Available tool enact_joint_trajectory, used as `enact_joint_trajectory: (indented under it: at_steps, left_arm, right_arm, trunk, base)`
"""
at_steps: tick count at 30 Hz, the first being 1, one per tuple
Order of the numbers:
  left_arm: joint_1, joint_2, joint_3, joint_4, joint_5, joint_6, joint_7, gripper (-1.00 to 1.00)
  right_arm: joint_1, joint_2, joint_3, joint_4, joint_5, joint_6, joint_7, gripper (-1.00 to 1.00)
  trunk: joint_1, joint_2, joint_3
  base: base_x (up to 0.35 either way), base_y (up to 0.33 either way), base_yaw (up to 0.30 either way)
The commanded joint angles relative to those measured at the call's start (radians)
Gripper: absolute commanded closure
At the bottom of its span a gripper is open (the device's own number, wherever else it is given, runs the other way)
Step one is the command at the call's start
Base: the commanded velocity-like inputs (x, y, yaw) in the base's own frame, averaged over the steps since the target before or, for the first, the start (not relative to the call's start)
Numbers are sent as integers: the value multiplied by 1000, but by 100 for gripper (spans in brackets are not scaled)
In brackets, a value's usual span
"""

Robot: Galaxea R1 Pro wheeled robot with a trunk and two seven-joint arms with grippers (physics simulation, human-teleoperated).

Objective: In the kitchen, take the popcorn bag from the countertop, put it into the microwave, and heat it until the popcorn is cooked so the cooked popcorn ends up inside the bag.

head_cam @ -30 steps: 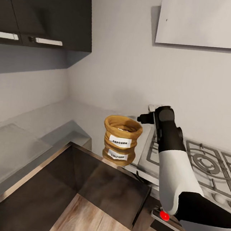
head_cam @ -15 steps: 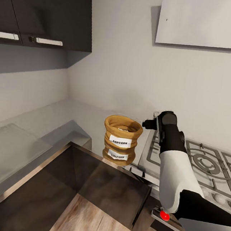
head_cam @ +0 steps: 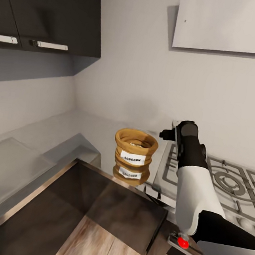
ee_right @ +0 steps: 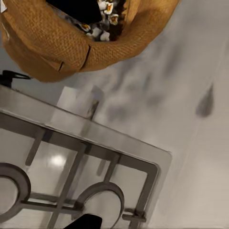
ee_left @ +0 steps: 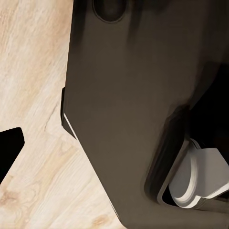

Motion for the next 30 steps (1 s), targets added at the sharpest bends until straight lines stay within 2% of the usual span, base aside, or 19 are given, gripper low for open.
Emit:
enact_joint_trajectory:
  at_steps: [1,8,13,17,24,30]
  left_arm:
    - [0,0,2,-1,5,-1,0,-100]
    - [0,0,2,-1,6,-1,0,-100]
    - [0,-1,2,-1,8,-1,1,-100]
    - [0,-1,2,-1,8,-1,1,-100]
    - [0,-1,2,-1,8,-1,1,-100]
    - [0,-1,3,-1,8,-1,1,-100]
  right_arm:
    - [-1,1,-3,-1,10,2,10,-100]
    - [-1,1,-3,3,8,2,10,-100]
    - [28,1,-2,2,-22,-14,30,-100]
    - [46,1,-2,-20,-8,2,17,-100]
    - [55,1,0,-53,-7,2,17,-100]
    - [55,1,3,-85,-13,2,40,-100]
  trunk:
    - [0,-1,-1]
    - [0,-1,-1]
    - [0,-1,-1]
    - [0,-1,-1]
    - [0,-1,-1]
    - [0,-1,-1]
  base:
    - [214,0,0]
    - [108,0,0]
    - [0,0,0]
    - [0,0,0]
    - [0,0,0]
    - [0,0,0]
